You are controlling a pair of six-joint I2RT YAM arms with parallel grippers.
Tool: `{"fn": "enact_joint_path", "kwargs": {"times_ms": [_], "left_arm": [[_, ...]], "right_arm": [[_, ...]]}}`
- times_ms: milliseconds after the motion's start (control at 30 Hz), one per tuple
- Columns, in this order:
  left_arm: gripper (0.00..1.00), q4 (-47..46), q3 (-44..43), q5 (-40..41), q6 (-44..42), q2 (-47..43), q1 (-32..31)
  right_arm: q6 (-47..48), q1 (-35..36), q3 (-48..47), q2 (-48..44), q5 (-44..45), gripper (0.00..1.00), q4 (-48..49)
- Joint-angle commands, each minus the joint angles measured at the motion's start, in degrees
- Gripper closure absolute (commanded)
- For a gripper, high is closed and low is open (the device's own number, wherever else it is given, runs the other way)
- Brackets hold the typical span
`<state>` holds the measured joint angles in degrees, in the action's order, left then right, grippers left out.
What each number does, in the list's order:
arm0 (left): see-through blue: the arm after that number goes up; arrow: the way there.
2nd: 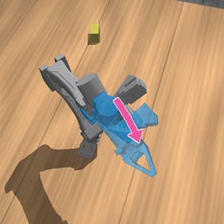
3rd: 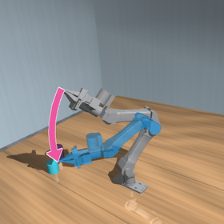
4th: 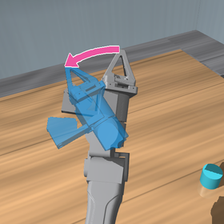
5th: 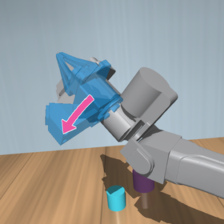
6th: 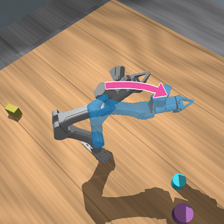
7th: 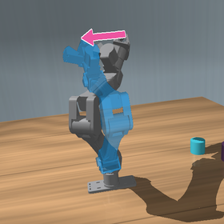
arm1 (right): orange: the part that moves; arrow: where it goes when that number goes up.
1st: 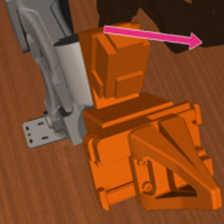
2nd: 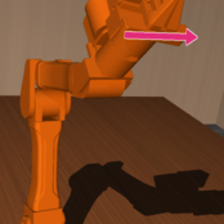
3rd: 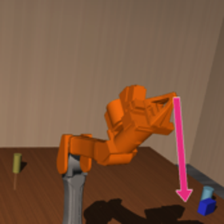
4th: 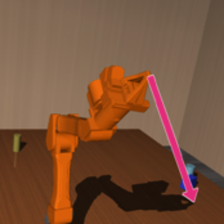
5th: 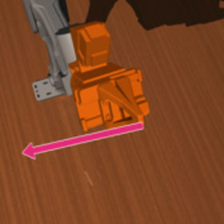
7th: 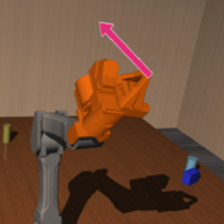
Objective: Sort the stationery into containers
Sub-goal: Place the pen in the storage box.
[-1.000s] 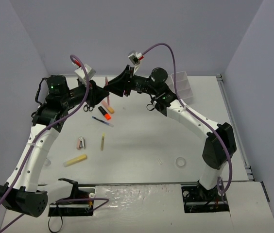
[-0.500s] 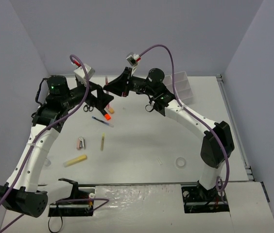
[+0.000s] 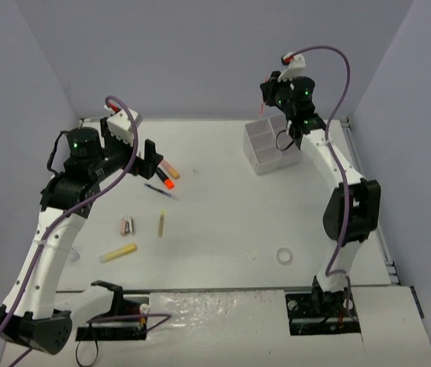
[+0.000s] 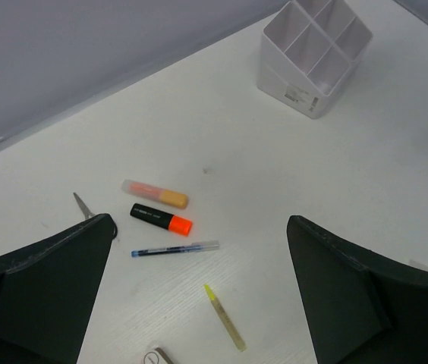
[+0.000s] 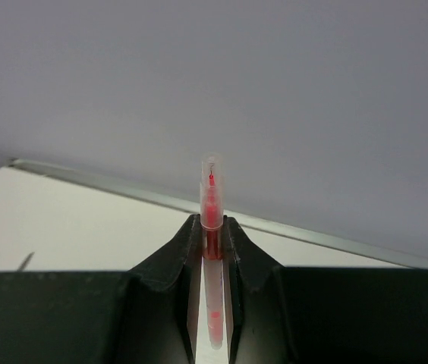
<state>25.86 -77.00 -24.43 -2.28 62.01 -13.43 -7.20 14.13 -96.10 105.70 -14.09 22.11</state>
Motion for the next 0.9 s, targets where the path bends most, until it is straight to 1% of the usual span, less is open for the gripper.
{"fn": "enact_joint_path", "kwargs": {"times_ms": [0,67,200,333,467,733,867], "left_arm": [[0.03,3.7,-0.8,5.6,-3.6,-0.4,0.0],[0.03,5.2,-0.9,7.2,-4.3,-0.2,0.1],[0.03,7.3,-0.9,9.2,-5.0,0.2,0.1],[0.03,8.1,-0.5,10.1,-5.2,0.6,0.0],[0.03,8.6,-0.1,10.3,-4.9,0.7,0.0],[0.03,8.6,1.1,10.4,-4.9,0.8,0.1],[0.03,8.0,0.7,10.1,-4.5,1.1,0.1]], "right_arm": [[3.4,-2.7,-3.4,6.8,7.5,1.0,3.5],[3.7,-3.1,-1.7,8.0,7.1,1.0,7.5],[3.6,-3.4,-1.2,10.9,7.5,1.0,9.7],[2.8,-3.4,0.9,12.7,7.1,1.0,14.9],[1.6,-3.7,-0.6,13.7,6.9,1.0,15.1],[0.6,-3.5,2.3,9.2,4.2,1.0,18.9],[0.4,-3.5,2.0,11.5,4.8,1.0,19.5]]}}
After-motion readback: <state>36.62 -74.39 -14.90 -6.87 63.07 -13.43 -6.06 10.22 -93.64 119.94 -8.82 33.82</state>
